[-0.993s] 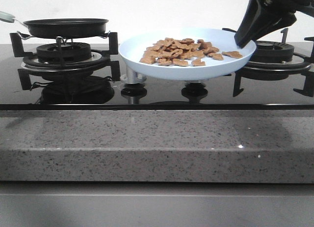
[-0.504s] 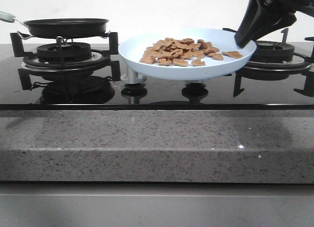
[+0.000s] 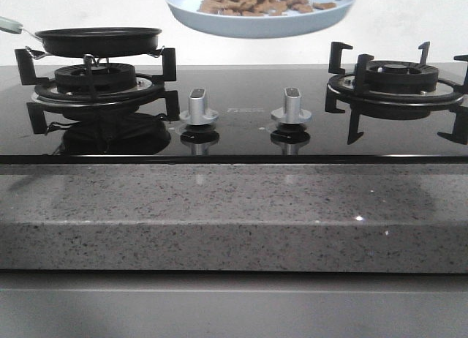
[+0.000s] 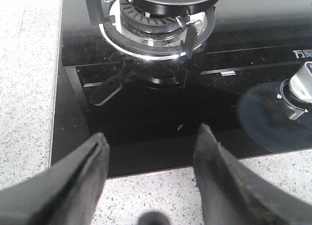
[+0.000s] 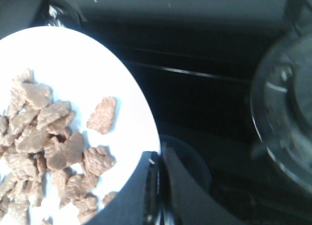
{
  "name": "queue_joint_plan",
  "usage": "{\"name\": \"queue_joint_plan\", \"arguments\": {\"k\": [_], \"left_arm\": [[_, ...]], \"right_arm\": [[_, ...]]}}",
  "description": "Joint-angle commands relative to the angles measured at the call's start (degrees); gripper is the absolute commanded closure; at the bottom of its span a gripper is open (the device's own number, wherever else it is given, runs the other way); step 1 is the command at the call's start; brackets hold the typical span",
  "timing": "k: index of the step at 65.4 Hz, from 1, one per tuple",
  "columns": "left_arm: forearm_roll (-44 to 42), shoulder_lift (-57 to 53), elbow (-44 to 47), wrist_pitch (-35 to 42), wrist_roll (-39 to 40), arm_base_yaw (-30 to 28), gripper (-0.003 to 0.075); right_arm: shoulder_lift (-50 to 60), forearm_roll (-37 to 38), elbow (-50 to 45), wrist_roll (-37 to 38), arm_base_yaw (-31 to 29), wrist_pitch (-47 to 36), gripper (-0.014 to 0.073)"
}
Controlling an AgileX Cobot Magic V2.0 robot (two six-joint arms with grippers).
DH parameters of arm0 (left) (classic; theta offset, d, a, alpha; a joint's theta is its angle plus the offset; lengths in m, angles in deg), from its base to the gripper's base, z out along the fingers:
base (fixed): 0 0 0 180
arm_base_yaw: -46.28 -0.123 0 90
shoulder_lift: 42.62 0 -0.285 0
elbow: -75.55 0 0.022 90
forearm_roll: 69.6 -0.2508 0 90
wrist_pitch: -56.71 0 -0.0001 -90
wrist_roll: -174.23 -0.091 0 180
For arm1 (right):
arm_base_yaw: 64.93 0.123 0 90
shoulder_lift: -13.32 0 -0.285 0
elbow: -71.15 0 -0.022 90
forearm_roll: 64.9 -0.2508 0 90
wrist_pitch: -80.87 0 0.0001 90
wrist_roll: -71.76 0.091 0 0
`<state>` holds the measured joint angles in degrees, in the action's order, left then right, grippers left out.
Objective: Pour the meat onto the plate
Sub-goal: 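Carry the meat-filled plate with the right gripper toward the stove center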
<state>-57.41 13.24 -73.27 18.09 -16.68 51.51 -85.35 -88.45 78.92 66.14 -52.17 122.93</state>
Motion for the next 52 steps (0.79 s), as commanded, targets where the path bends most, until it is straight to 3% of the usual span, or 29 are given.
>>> {"name": "queue_joint_plan", "arguments": {"k": [1,24,52], "left_arm": [[0.61,-0.32,-1.6,4.01,0.51,0.46,0.0336],[0.61,-0.32,-1.6,4.01,0.51,0.46,0.0336],[0.61,-0.32,-1.6,4.01,0.51,0.46,0.0336]], "right_arm": [[-1.06,-1.24,6.19,-0.47,-0.29,-0.94,0.0662],[-14.68,-2.25,20.14,-0.47,-0.29,0.46,0.0662],[-23.83,2.52,26.09,-0.47,-0.29,0.68,0.0662]]}}
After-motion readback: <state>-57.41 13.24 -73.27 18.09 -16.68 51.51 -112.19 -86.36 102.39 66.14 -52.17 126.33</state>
